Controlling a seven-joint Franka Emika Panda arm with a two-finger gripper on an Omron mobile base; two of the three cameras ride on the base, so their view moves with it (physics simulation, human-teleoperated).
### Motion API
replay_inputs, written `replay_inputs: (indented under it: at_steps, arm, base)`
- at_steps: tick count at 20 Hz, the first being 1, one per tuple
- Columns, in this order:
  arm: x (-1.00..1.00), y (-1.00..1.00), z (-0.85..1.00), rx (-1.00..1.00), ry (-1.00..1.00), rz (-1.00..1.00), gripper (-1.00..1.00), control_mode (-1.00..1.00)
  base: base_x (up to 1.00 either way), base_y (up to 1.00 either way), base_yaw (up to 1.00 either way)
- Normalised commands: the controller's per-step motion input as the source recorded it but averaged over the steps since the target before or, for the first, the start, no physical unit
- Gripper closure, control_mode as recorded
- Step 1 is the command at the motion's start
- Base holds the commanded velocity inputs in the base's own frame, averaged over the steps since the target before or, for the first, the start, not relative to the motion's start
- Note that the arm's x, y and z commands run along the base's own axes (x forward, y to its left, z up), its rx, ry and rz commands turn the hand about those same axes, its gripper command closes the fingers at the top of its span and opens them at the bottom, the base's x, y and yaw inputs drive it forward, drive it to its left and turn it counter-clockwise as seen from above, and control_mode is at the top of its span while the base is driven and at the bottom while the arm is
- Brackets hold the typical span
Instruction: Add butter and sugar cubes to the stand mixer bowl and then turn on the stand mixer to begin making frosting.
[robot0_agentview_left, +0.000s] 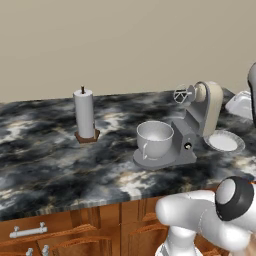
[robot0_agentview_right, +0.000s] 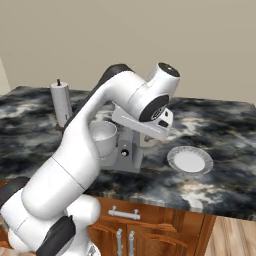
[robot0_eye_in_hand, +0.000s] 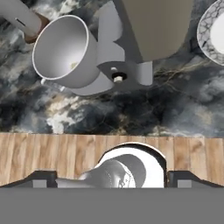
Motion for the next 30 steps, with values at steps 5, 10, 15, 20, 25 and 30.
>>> replay_inputs:
  at_steps: [5,10,15,20,25,30]
  arm:
    - [0.42,-0.31,0.00,0.22,-0.15,-0.05,-1.00,-1.00]
    - [0.29,-0.04,0.00,0.24,-0.20,-0.03,-1.00,-1.00]
    - [0.45,-0.08,0.00,0.22,-0.10,-0.01,-1.00,-1.00]
    - [0.49,-0.18,0.00,0.18,0.00,0.00,-1.00,-1.00]
    - [0.39,-0.29,0.00,0.16,0.00,-0.01,-1.00,-1.00]
    - [0.25,-0.33,0.00,0.15,0.00,0.00,-1.00,-1.00]
  base:
    - [0.00,0.00,0.00]
    - [0.00,0.00,0.00]
    - [0.00,0.00,0.00]
    - [0.00,0.00,0.00]
    - [0.00,0.00,0.00]
    - [0.00,0.00,0.00]
